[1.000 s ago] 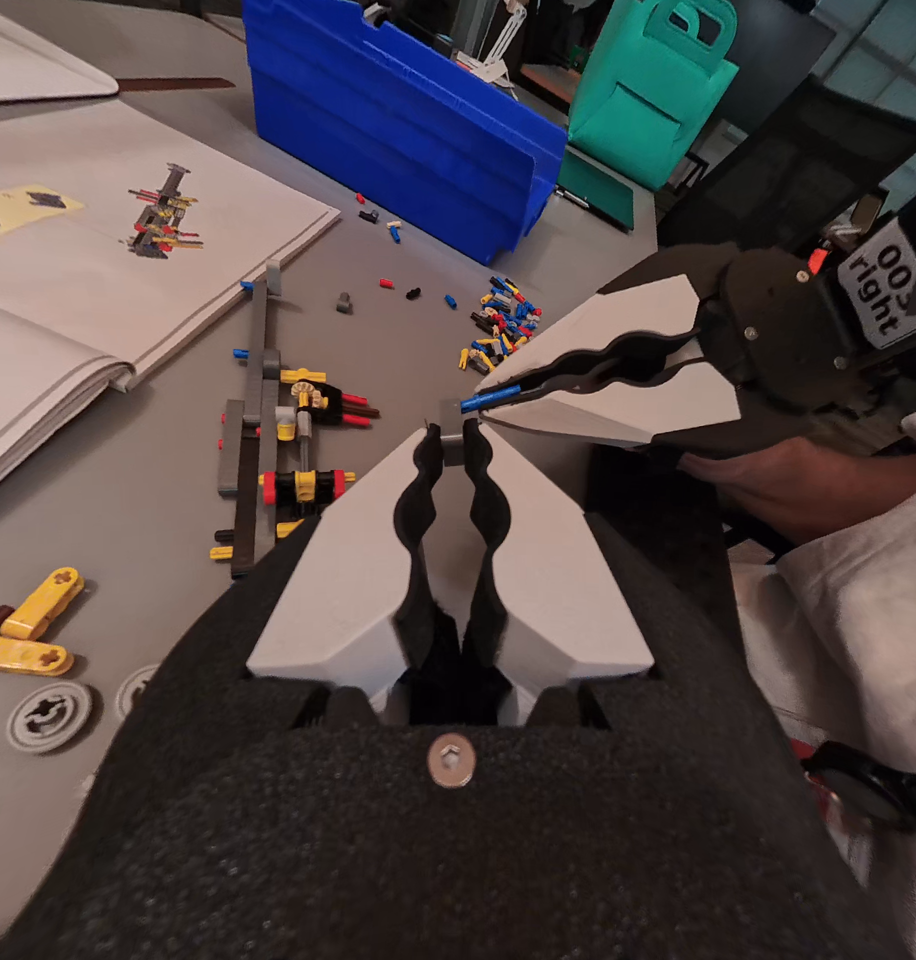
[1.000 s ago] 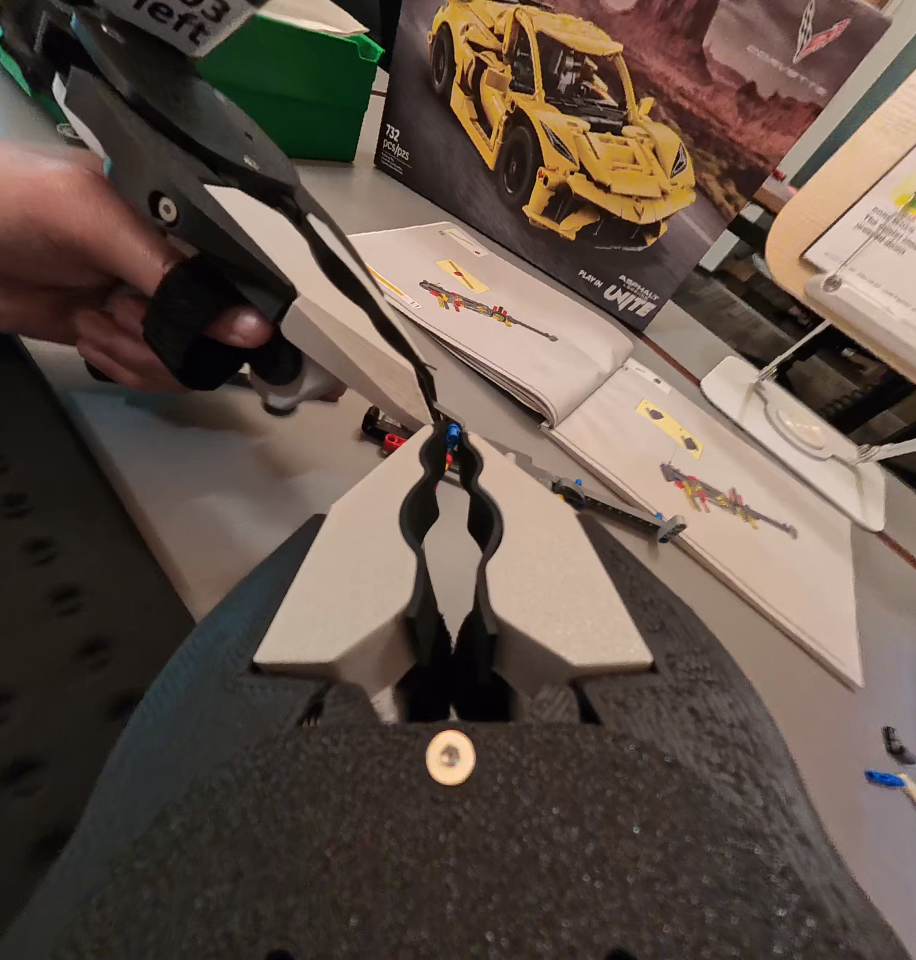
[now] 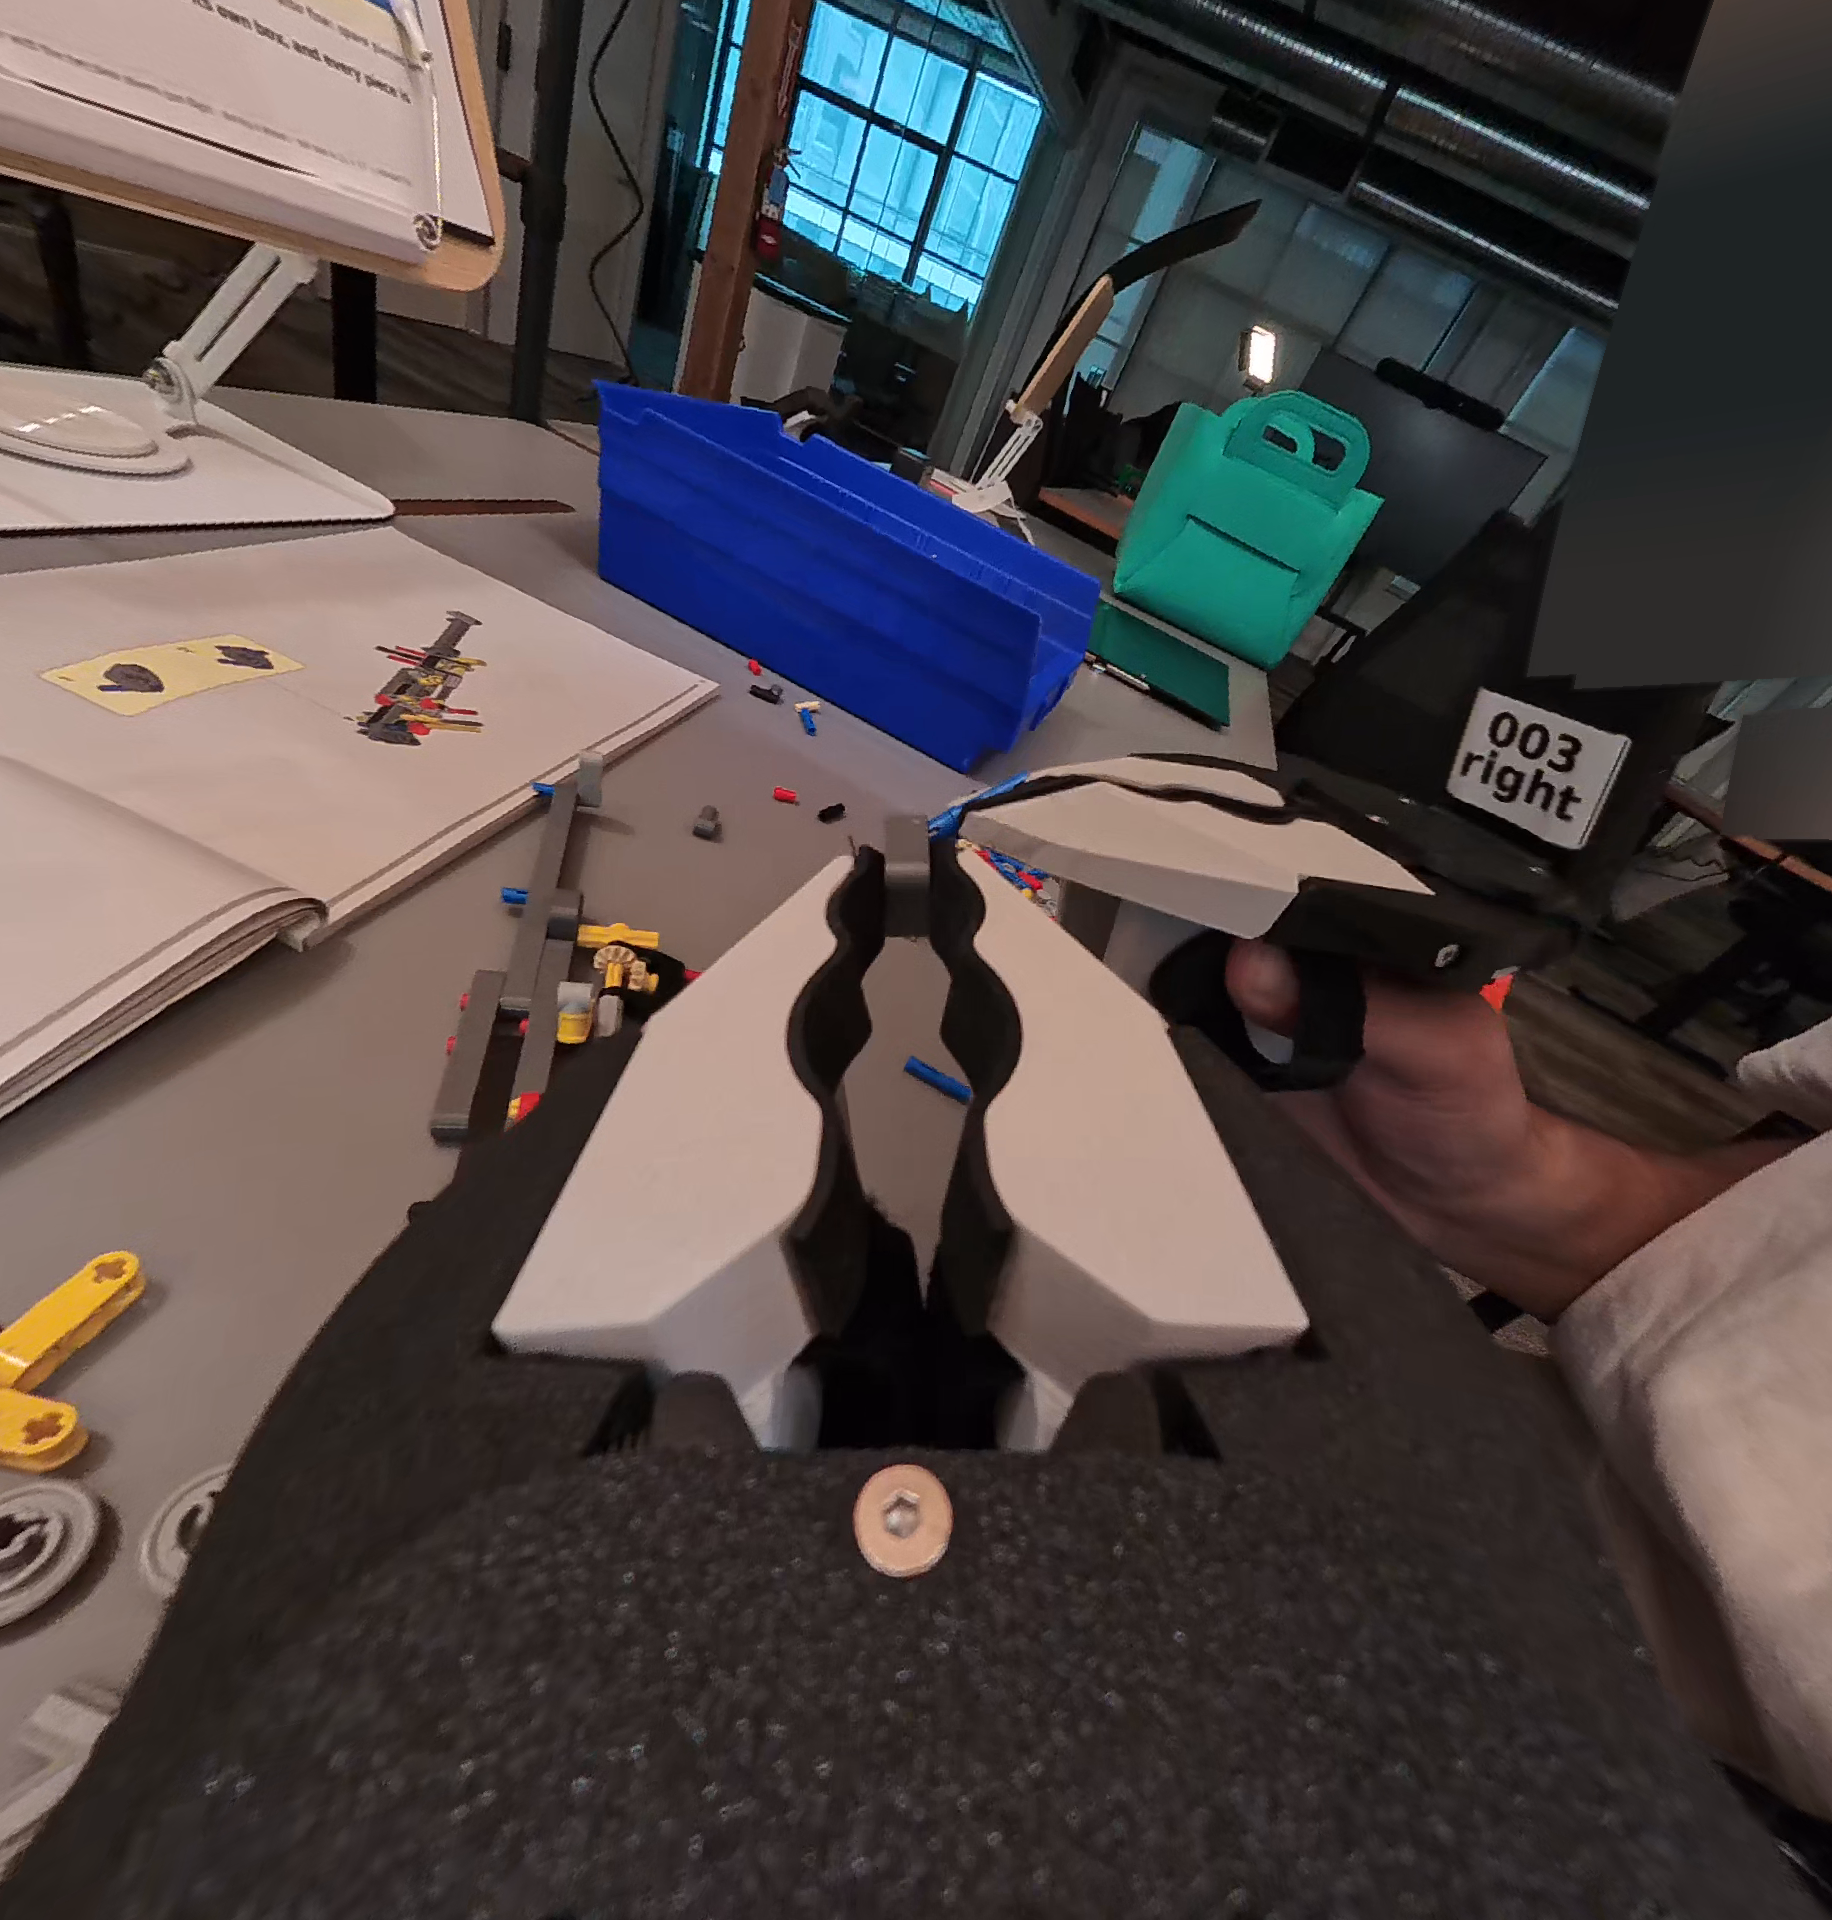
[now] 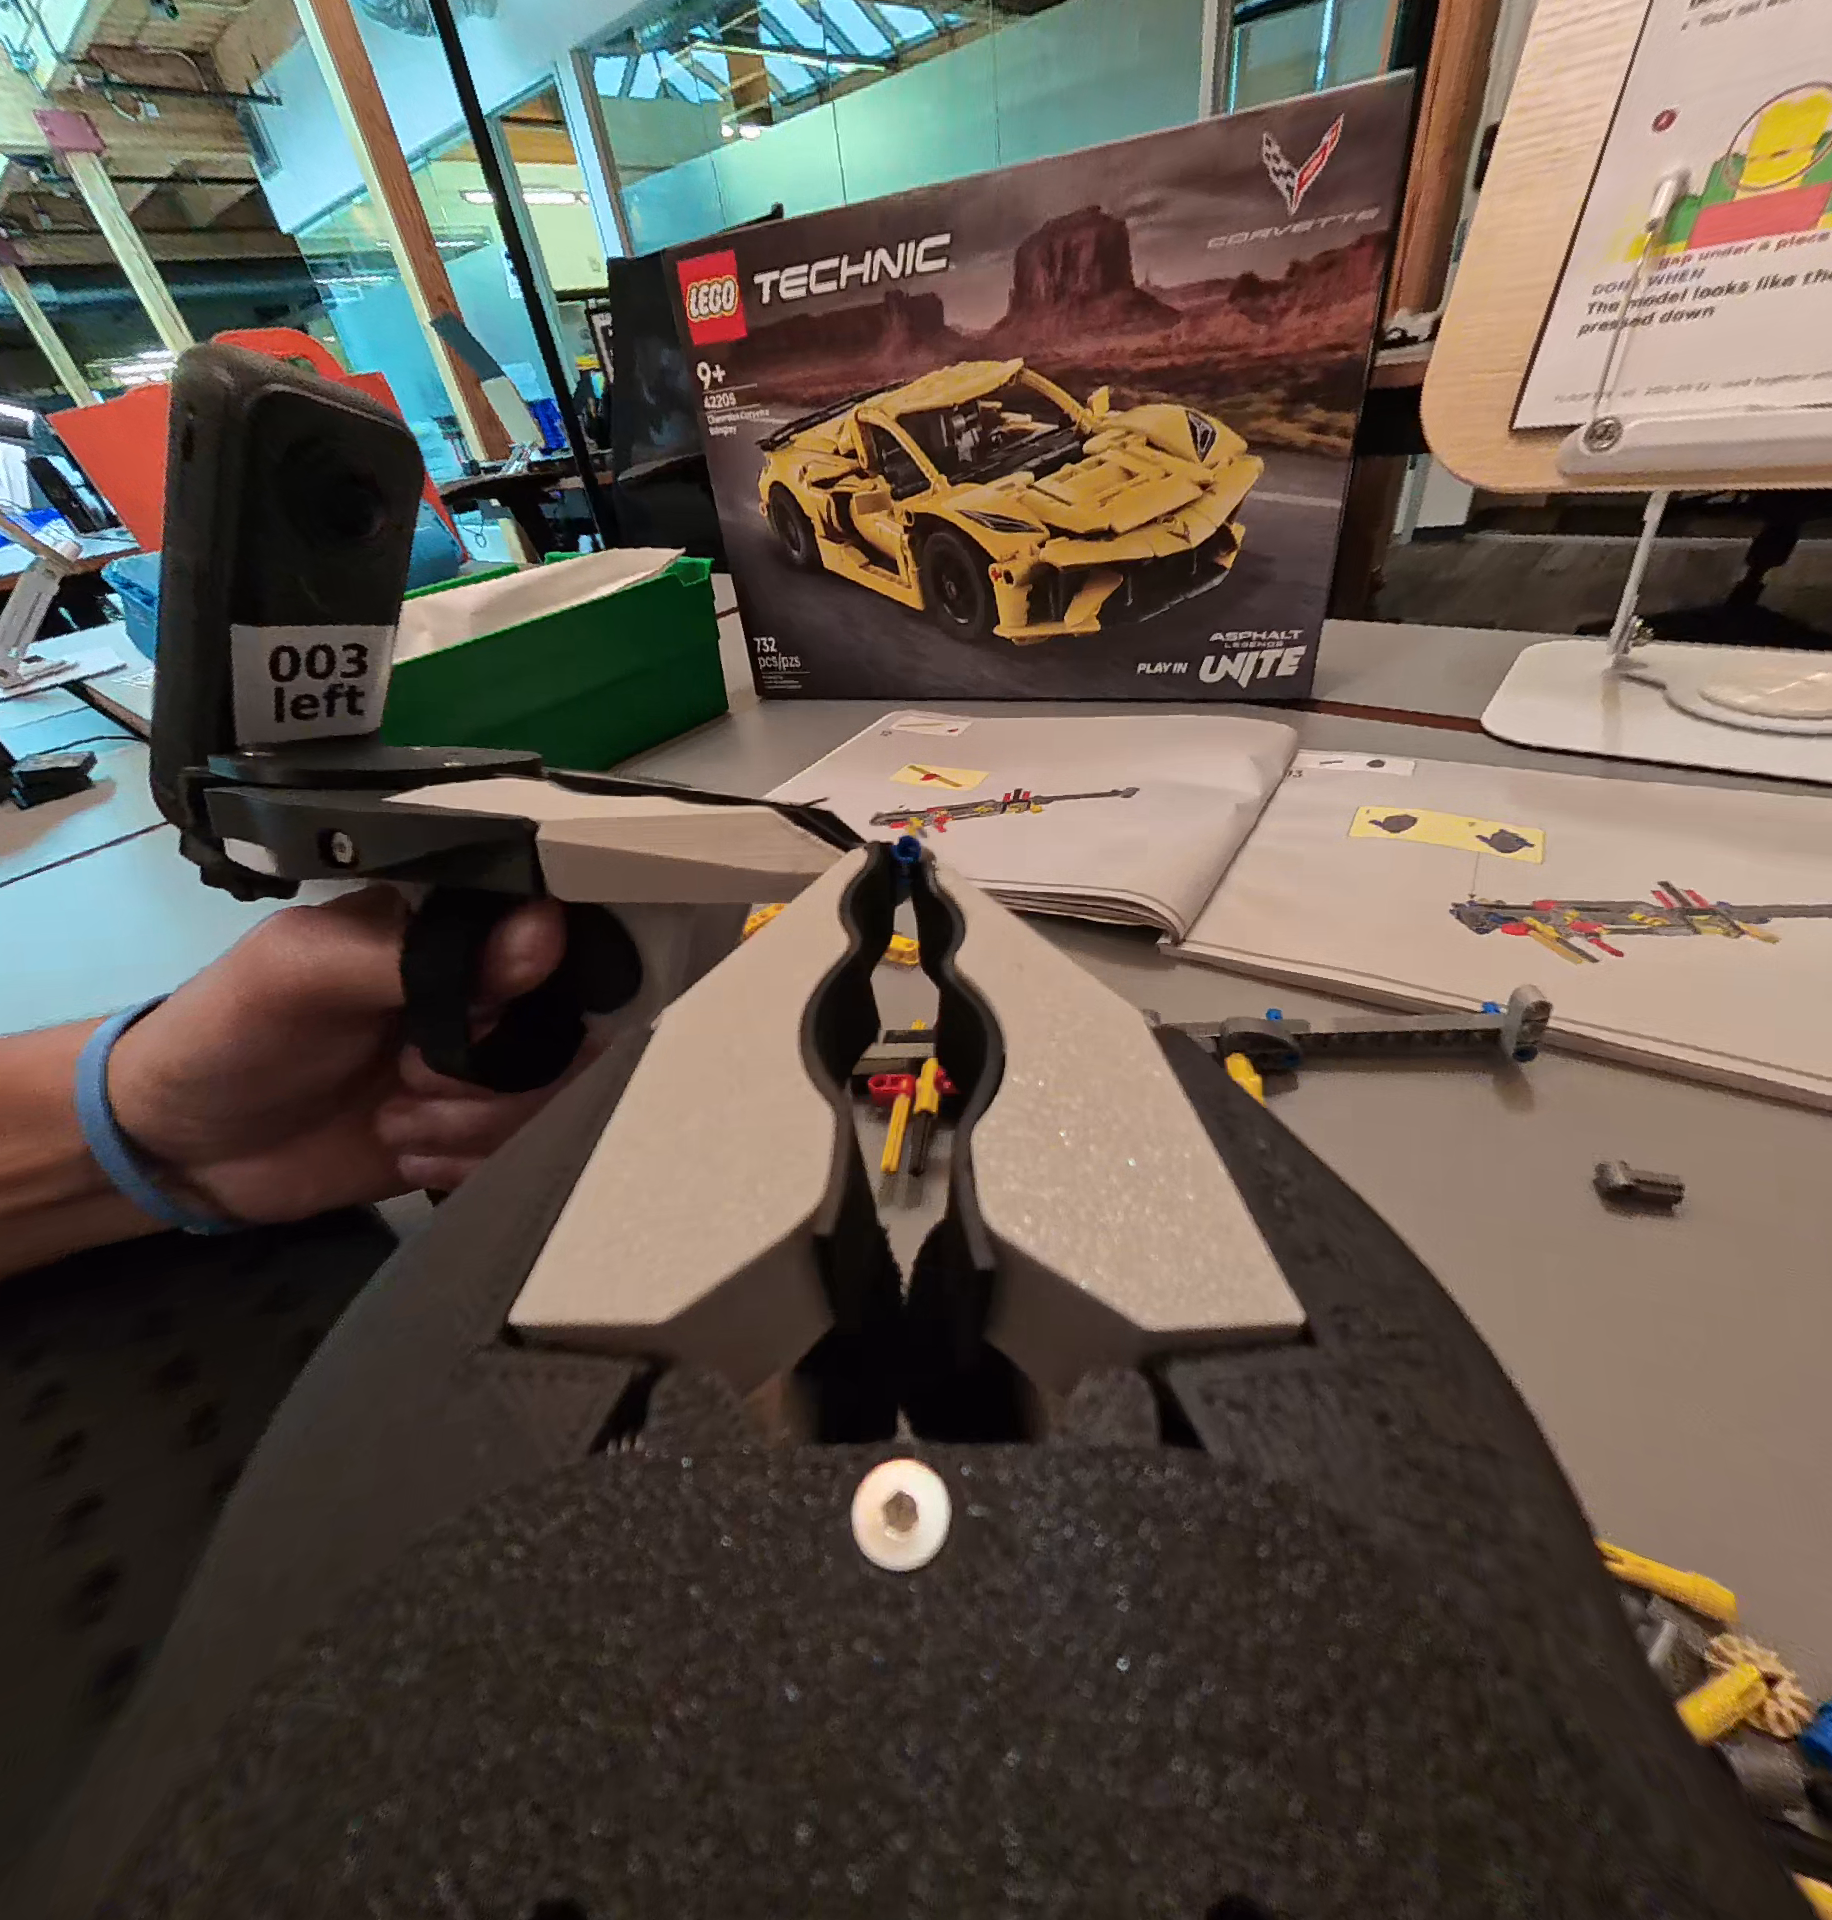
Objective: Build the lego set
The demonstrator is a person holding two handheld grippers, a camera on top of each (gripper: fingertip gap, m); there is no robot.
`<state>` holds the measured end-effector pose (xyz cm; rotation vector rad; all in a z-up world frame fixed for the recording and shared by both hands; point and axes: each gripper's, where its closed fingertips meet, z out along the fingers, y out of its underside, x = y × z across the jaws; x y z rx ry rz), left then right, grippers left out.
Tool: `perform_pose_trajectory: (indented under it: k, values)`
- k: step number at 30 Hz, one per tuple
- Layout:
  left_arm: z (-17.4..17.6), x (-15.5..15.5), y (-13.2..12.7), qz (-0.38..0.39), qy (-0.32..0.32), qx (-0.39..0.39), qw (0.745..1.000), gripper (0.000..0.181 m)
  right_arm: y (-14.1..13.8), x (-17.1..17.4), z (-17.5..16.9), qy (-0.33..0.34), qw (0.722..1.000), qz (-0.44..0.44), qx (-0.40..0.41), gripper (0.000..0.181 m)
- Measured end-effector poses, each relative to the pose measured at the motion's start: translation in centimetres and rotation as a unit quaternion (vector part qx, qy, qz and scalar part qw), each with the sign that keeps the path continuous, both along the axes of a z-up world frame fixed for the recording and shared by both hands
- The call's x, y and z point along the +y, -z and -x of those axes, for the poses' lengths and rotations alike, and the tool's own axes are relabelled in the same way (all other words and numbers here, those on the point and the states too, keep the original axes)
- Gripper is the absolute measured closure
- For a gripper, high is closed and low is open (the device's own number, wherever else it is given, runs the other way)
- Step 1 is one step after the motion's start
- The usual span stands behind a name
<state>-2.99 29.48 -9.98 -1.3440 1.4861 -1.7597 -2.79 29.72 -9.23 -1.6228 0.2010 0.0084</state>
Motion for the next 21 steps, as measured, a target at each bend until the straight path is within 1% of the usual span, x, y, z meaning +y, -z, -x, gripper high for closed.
perform_pose_trajectory:
  k: [7, 8, 10, 11, 12, 13, 14, 15, 16, 18, 20, 21]
  values:
    - [-0.1, 0.6, -0.1, 0.012, -0.014, 0.000, 1.000, 0.174, 0.2, 0.4, 0.1, -0.007, 0.999, -0.001, 0.035, 0.178]
    - [-0.1, 0.7, -0.2, 0.013, -0.017, -0.003, 1.000, 0.174, 0.2, 0.5, 0.2, -0.012, 0.999, -0.001, 0.041, 0.179]
    - [-0.1, 0.8, -1.0, 0.022, -0.014, -0.020, 0.999, 0.174, 1.1, 1.1, 1.6, -0.049, 0.997, 0.028, 0.057, 0.181]
    - [-0.1, 0.5, -1.0, 0.008, -0.011, -0.020, 1.000, 0.174, 1.2, 1.3, 2.2, -0.054, 0.996, 0.037, 0.060, 0.181]
    - [-0.3, 0.7, -0.9, -0.021, -0.023, -0.023, 0.999, 0.174, 0.6, 1.1, 1.5, -0.030, 0.999, 0.023, 0.038, 0.181]
    - [-0.2, 1.4, -1.2, -0.042, -0.045, -0.032, 0.998, 0.174, 0.0, 0.9, 1.1, -0.021, 1.000, 0.009, 0.021, 0.181]
    - [-0.1, 2.2, -1.5, -0.046, -0.060, -0.040, 0.996, 0.174, -0.1, 0.9, 1.2, -0.033, 0.999, 0.011, 0.031, 0.181]
    - [0.0, 2.7, -1.5, -0.038, -0.064, -0.038, 0.996, 0.174, 0.5, 0.9, 1.4, -0.045, 0.997, 0.035, 0.044, 0.181]
    - [0.1, 3.1, -1.2, -0.037, -0.071, -0.032, 0.996, 0.174, 0.9, 0.9, 1.2, -0.043, 0.997, 0.050, 0.037, 0.181]
    - [0.2, 4.2, -0.5, -0.080, -0.096, -0.021, 0.992, 0.174, 1.9, 0.4, -0.3, -0.013, 0.997, 0.081, 0.008, 0.181]
    - [0.4, 4.9, 0.8, -0.128, -0.103, 0.004, 0.986, 0.174, 3.6, -0.2, -1.3, -0.012, 0.990, 0.142, 0.001, 0.181]
    - [0.6, 5.3, 1.2, -0.146, -0.109, 0.011, 0.983, 0.175, 4.1, -0.6, -1.4, -0.024, 0.986, 0.162, -0.001, 0.181]
